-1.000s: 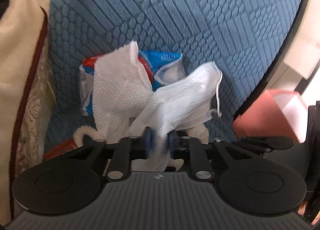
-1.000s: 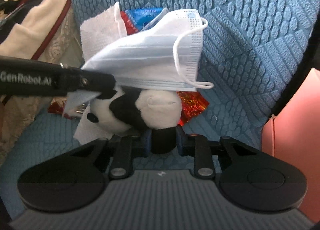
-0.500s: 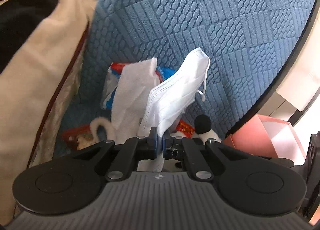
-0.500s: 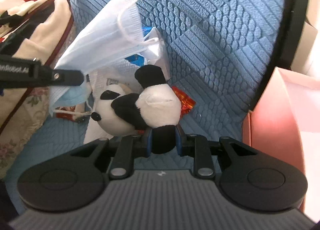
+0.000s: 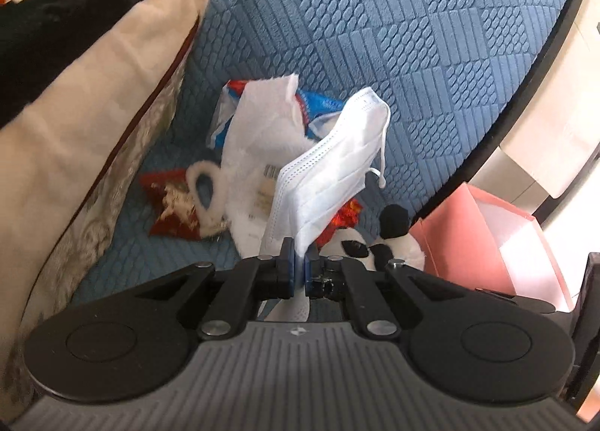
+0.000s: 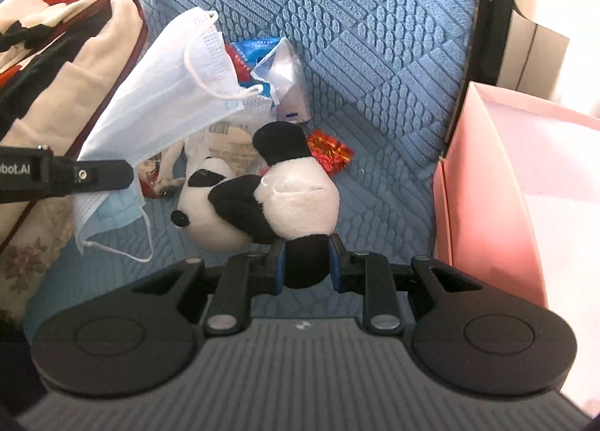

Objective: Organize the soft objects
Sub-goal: 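Close right tool on panda plush while left tool grasps white face mask, lift, then lift the panda plush and face mask off the seat toward the pink box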

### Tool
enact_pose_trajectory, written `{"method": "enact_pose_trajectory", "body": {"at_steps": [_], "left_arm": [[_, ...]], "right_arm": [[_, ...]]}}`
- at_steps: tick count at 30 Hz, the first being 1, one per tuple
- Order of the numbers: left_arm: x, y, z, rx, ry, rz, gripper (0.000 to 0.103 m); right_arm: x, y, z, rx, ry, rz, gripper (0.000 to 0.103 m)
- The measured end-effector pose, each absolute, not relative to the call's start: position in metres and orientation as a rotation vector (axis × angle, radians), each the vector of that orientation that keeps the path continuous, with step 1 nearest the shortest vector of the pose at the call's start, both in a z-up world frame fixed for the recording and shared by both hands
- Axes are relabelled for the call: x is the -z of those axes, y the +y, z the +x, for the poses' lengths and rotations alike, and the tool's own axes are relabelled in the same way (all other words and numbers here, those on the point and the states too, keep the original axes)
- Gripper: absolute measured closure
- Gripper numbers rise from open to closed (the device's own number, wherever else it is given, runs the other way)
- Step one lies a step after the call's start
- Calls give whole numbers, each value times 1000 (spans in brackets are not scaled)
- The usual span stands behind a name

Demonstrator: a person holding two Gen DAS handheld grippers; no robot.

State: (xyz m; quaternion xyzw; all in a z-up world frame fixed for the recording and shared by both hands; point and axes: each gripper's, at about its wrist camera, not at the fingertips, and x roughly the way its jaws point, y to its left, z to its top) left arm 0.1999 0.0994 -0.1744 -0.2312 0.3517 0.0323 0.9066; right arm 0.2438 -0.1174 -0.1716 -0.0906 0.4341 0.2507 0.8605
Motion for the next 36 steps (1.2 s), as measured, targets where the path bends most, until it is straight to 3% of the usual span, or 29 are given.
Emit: {"method": "enact_pose_trajectory", "body": {"at_steps": [36], "left_arm": [[182, 57, 116, -93, 858, -436, 97]], "right_arm": [[164, -165, 136, -405, 1000, -202, 75]]}}
